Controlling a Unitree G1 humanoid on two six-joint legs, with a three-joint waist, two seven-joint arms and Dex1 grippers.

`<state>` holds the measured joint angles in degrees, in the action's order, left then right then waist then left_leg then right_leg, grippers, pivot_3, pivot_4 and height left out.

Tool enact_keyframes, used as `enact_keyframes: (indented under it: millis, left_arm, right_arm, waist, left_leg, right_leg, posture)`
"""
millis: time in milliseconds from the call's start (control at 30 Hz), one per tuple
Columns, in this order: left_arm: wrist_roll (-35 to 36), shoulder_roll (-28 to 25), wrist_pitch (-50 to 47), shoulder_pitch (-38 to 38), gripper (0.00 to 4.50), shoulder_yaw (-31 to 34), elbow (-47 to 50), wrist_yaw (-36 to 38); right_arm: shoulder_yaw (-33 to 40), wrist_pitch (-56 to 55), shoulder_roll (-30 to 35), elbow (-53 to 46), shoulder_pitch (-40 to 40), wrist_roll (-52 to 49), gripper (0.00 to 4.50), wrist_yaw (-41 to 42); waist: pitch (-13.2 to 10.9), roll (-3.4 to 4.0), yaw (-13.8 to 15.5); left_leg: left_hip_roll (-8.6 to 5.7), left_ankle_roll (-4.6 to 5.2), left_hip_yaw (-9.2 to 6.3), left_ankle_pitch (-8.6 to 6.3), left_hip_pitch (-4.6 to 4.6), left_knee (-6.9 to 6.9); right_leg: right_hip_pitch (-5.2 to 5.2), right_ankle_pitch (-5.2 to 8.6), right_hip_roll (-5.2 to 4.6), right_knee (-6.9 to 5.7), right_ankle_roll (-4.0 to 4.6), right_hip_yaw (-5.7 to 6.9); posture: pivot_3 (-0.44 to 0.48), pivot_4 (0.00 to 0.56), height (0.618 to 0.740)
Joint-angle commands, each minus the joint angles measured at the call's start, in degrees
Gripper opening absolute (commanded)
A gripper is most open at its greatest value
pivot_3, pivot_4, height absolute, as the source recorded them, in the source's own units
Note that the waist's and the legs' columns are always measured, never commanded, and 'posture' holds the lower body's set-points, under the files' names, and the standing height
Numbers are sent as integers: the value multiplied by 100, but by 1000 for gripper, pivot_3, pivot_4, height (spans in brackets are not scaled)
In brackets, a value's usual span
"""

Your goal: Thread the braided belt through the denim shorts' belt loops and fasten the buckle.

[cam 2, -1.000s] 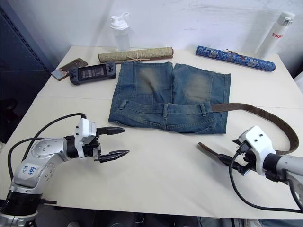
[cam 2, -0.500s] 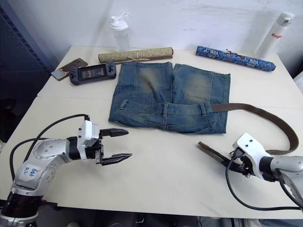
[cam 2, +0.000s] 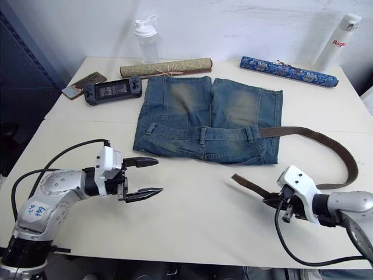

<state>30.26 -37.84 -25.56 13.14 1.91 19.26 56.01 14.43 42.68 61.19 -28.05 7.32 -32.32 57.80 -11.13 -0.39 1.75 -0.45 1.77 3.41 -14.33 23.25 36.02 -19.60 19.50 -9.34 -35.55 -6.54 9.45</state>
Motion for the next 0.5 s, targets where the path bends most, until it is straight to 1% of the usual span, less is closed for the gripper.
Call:
enact_keyframes:
  millis: [33,100,200,267,367,500]
  left_arm:
    - [370,60,-183,303,4500,-91,63,247]
    - [421,89,-243,448,4500,-257,81,405]
    - [502,99,-318,580,4500,-383,60,606]
    - [494,137,-353,675,4500,-515,45,699]
    - [433,271,-364,809,4500,-656,-42,697]
    - [397,424,-441,943,4500,-783,-83,636]
  right_arm:
    - [-44,156,122,-636,-547,-504,59,206]
    - [-410,263,71,-782,-1033,-484,59,67]
    - [-850,365,27,-887,-1491,-369,59,-43]
    - [-1228,418,-114,-912,-1845,-268,59,-187]
    - [-1535,493,-157,-1036,-2016,-222,59,-261]
    - [-1767,559,-236,-1075,-2182,-176,59,-395]
  waist:
    - [-1,0,-5]
    - [-1,0,-18]
    - [-2,0,-17]
    - [-4,-2,-18]
    - [-5,-3,4]
    - [-6,-4,-3]
  left_leg:
    - [1,0,-1,-3,0,4]
    - [2,-2,2,-8,-1,5]
    - [5,-6,4,-10,0,4]
    - [7,-6,5,-11,3,5]
    - [6,-6,6,-11,3,11]
    - [6,-4,7,-11,4,14]
  right_leg:
    - [2,0,0,0,0,0]
    - [1,0,0,0,0,-3]
    - [-1,0,7,2,0,-5]
    - [-1,0,12,1,0,-5]
    - [0,0,10,2,0,-6]
    - [0,0,10,2,0,-6]
  posture:
    - [0,150,717]
    - [0,150,717]
    - [0,150,717]
    - [0,150,717]
    - [0,150,717]
    - [0,150,717]
